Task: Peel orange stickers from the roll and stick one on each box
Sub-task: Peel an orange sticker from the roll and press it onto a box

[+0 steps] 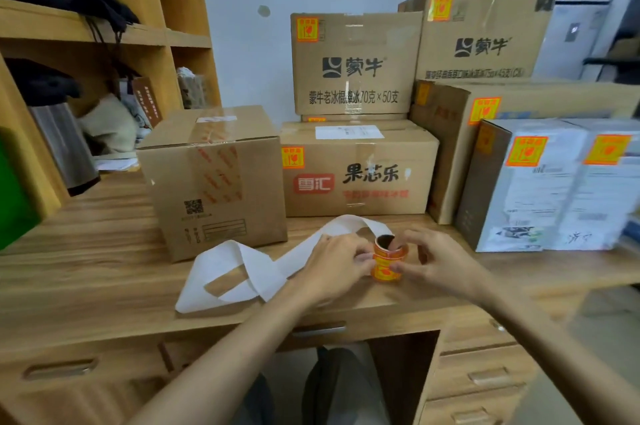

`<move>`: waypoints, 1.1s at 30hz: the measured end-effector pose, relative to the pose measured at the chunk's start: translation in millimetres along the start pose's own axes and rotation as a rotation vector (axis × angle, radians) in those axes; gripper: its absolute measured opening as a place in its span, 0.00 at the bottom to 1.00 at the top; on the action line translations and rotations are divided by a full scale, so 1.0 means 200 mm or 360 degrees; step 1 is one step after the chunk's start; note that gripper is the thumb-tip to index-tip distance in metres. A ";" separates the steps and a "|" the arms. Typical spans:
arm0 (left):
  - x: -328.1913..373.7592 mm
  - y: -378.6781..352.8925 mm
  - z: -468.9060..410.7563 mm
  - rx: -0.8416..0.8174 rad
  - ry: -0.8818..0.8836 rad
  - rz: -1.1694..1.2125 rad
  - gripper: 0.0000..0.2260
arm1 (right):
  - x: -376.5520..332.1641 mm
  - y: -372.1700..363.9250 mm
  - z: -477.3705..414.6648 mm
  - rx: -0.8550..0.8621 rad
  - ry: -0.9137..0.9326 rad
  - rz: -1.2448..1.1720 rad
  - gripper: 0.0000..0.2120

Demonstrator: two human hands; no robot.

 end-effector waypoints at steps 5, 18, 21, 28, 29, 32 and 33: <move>-0.09 0.05 0.00 0.0097 0.0094 0.0172 0.05 | 0.01 -0.08 -0.01 0.0043 -0.0046 0.0040 0.10; -0.31 0.00 0.01 0.0267 0.0288 0.0612 0.07 | 0.01 -0.12 -0.05 0.0401 -0.0212 0.0156 0.07; -0.32 0.00 0.02 0.0273 0.0329 0.0794 0.06 | -0.01 -0.12 -0.05 0.0460 -0.0218 0.0113 0.08; -0.36 -0.05 0.04 0.0145 0.0498 0.1417 0.04 | 0.00 -0.13 -0.04 0.0524 -0.0225 0.0136 0.09; -0.36 -0.05 0.04 0.0124 0.0500 0.1456 0.05 | -0.01 -0.13 -0.04 0.0549 -0.0218 0.0194 0.10; -0.35 -0.05 0.04 0.0105 0.0492 0.1531 0.05 | -0.08 -0.10 0.00 0.0698 -0.0124 0.0391 0.13; -0.35 -0.05 0.04 0.0102 0.0487 0.1570 0.05 | -0.12 -0.10 0.00 0.0733 -0.0060 0.0424 0.12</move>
Point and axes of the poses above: each hand's wrist, its own z-axis away from the middle knuckle, its own y-axis out of the back of the hand, x = y × z, the point moved 10 cm from there along -z, towards the middle knuckle, and after that the axes turned 7 degrees about y, right-handed, at the moved point
